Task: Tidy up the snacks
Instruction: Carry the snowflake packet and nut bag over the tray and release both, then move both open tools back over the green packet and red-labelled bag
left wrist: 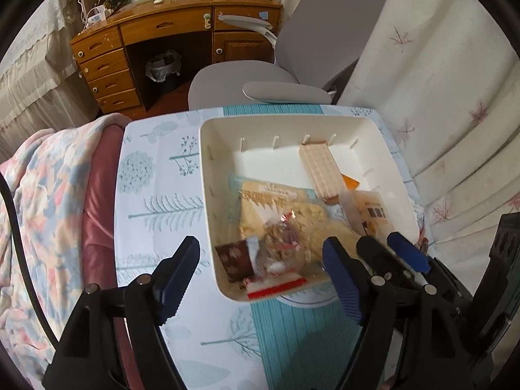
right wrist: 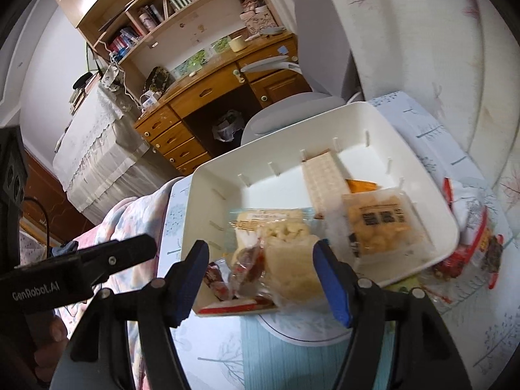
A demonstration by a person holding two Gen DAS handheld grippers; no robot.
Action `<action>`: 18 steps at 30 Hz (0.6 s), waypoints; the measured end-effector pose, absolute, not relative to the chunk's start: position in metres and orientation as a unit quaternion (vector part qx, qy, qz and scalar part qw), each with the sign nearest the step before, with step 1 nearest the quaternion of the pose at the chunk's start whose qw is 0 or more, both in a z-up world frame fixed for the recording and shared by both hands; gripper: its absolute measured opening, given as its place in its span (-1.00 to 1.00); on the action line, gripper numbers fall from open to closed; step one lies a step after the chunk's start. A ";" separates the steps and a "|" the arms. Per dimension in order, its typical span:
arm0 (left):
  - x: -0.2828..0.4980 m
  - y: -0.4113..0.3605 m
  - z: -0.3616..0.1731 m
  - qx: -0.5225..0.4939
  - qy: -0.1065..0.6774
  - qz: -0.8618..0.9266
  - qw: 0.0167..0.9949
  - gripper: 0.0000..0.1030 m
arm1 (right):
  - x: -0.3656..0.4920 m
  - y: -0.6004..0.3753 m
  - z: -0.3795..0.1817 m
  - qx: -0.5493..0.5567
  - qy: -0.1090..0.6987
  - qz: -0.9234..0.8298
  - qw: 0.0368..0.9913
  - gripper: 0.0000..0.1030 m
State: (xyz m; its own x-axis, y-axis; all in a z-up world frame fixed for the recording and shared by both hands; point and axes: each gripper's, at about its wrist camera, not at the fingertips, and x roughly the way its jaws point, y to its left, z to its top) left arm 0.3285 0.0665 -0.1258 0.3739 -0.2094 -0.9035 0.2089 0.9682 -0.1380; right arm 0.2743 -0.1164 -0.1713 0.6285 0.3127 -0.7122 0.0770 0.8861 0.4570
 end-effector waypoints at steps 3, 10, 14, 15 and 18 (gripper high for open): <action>0.317 0.060 -0.124 -0.002 0.549 -0.127 0.826 0.50 | 0.265 -0.132 -0.168 0.235 0.422 0.064 0.873 0.30; 0.292 0.039 -0.119 -0.017 0.557 -0.130 0.820 0.50 | 0.248 -0.168 -0.161 0.228 0.420 0.060 0.876 0.30; 0.280 0.023 -0.120 -0.030 0.565 -0.129 0.815 0.50 | 0.241 -0.188 -0.158 0.223 0.424 0.057 0.876 0.30; 0.277 0.018 -0.121 -0.033 0.567 -0.130 0.813 0.50 | 0.238 -0.195 -0.158 0.218 0.426 0.055 0.877 0.30; 0.270 0.002 -0.126 -0.035 0.574 -0.132 0.808 0.50 | 0.233 -0.211 -0.159 0.208 0.430 0.054 0.877 0.30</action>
State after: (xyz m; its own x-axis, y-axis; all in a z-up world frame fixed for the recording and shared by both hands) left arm 0.2704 0.0022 -0.1259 0.3067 -0.2532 -0.9175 0.1727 0.9628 -0.2080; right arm 0.2334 -0.2107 -0.1591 0.6247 0.2731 -0.7315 0.0844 0.9077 0.4110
